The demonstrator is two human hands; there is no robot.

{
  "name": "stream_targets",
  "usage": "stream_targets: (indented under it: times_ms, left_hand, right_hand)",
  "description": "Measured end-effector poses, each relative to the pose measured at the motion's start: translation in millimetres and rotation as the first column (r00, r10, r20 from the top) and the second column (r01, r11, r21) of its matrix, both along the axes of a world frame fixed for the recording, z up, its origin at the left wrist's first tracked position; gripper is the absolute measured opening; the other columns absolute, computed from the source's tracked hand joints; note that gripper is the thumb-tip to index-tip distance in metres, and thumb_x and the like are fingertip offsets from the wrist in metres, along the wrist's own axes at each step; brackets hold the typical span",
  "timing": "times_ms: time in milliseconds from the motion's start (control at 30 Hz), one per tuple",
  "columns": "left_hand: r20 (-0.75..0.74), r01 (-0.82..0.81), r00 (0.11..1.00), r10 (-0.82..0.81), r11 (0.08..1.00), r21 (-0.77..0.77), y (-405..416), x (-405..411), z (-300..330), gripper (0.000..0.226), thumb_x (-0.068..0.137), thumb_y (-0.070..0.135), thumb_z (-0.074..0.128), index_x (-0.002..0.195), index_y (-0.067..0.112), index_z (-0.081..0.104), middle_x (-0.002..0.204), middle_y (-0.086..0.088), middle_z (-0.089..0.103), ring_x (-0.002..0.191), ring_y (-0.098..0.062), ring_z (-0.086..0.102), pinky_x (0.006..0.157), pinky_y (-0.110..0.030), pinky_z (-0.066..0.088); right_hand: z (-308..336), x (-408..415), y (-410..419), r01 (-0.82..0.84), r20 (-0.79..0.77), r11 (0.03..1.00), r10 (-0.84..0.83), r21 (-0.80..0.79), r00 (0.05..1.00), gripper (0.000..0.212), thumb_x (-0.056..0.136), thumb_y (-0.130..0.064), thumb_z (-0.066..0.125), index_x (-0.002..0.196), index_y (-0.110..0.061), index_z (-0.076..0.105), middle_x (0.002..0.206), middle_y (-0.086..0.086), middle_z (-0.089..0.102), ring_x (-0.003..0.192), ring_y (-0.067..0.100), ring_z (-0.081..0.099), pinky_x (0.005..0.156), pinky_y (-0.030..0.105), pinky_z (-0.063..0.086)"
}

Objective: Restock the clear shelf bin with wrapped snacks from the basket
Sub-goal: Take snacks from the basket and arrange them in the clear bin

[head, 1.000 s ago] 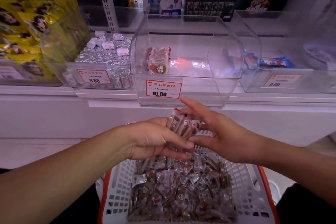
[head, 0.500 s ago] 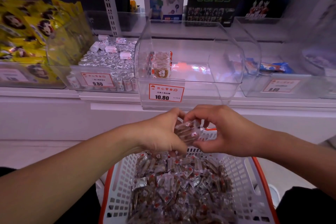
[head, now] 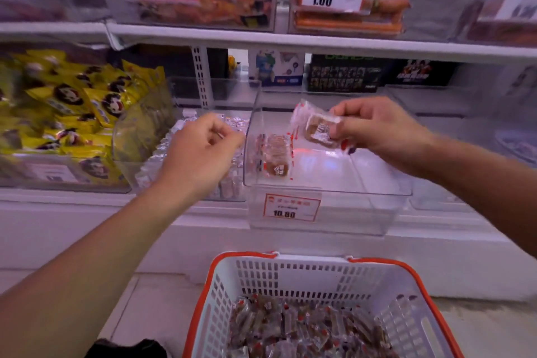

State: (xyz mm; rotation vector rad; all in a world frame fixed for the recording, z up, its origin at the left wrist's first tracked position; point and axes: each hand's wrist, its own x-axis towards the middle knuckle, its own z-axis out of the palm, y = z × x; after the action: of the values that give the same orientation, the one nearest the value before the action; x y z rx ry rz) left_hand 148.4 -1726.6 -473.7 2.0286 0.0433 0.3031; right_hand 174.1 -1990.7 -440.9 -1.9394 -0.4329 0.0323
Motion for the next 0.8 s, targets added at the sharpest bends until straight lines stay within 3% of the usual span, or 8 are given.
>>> stream_targets:
  times_ms: [100,200,267,367,500,567,667,800]
  left_hand:
    - [-0.059,0.042,0.998,-0.027,0.962,0.270,3,15,-14,0.025,0.086,0.047,0.066,0.078,0.024,0.066,0.065,0.004,0.070,0.053,-0.013,0.066,0.056,-0.028,0.049]
    - [-0.019,0.157,0.986,-0.165,0.890,0.428,-2,23,-17,0.028,0.090,0.027,0.065,0.065,0.015,0.063,0.056,-0.001,0.068,0.048,-0.014,0.065,0.054,-0.028,0.051]
    - [0.071,0.117,0.981,-0.182,0.838,0.534,-3,27,-14,0.036,0.087,0.022,0.063,0.054,0.015,0.054,0.052,-0.001,0.060,0.051,-0.016,0.059,0.052,-0.027,0.043]
    - [0.101,0.126,0.970,-0.219,0.819,0.560,-1,30,-11,0.036,0.084,0.023,0.063,0.051,0.015,0.053,0.050,-0.001,0.057,0.052,-0.015,0.055,0.051,-0.028,0.039]
    - [0.094,0.166,0.963,-0.253,0.832,0.529,3,30,-13,0.031,0.085,0.023,0.062,0.055,0.016,0.058,0.054,0.001,0.061,0.052,-0.014,0.057,0.052,-0.031,0.048]
    - [0.103,0.171,0.960,-0.259,0.839,0.517,4,30,-15,0.030,0.085,0.023,0.062,0.056,0.017,0.057,0.053,0.002,0.059,0.052,-0.015,0.056,0.053,-0.032,0.048]
    - [0.109,0.176,0.958,-0.264,0.845,0.504,4,29,-16,0.029,0.086,0.024,0.062,0.057,0.017,0.058,0.053,0.002,0.060,0.052,-0.016,0.057,0.054,-0.033,0.050]
    - [0.106,0.169,0.961,-0.254,0.850,0.500,4,28,-17,0.028,0.087,0.024,0.062,0.060,0.016,0.060,0.054,0.002,0.061,0.054,-0.017,0.059,0.056,-0.037,0.052]
  right_hand:
    - [-19,41,18,-0.022,-0.038,0.936,0.009,-0.351,0.999,0.018,0.073,-0.022,0.074,0.083,-0.008,0.072,0.072,0.009,0.072,0.058,0.005,0.060,0.055,0.023,0.046]
    - [-51,66,45,-0.090,-0.080,0.843,0.056,-0.531,0.995,0.022,0.073,-0.026,0.077,0.083,-0.007,0.073,0.079,0.012,0.073,0.063,0.010,0.060,0.058,0.031,0.048]
    - [-65,79,60,-0.080,-0.020,0.750,0.088,-0.657,0.996,0.025,0.069,-0.034,0.080,0.077,-0.011,0.072,0.071,0.004,0.071,0.060,0.009,0.060,0.056,0.028,0.047]
    - [-75,88,73,0.007,0.120,0.577,0.158,-0.817,0.980,0.028,0.068,-0.041,0.080,0.068,-0.016,0.067,0.065,-0.003,0.065,0.061,0.012,0.058,0.050,0.025,0.041]
    - [-82,87,72,0.041,0.231,0.572,0.263,-0.819,0.937,0.034,0.065,-0.040,0.081,0.087,-0.020,0.066,0.081,-0.006,0.065,0.073,0.015,0.057,0.063,0.029,0.044]
    - [-84,86,70,0.055,0.255,0.579,0.271,-0.814,0.928,0.051,0.063,-0.044,0.084,0.104,-0.022,0.062,0.093,-0.007,0.058,0.081,0.015,0.055,0.069,0.028,0.044]
    - [-82,88,65,0.127,0.244,0.503,0.173,-0.855,0.954,0.078,0.057,-0.058,0.084,0.119,-0.022,0.055,0.109,0.001,0.052,0.093,0.022,0.057,0.081,0.035,0.051]
    - [-85,93,68,0.149,0.198,0.546,0.032,-0.825,0.980,0.079,0.050,-0.060,0.087,0.110,-0.022,0.054,0.101,0.000,0.057,0.086,0.018,0.053,0.063,0.030,0.041]
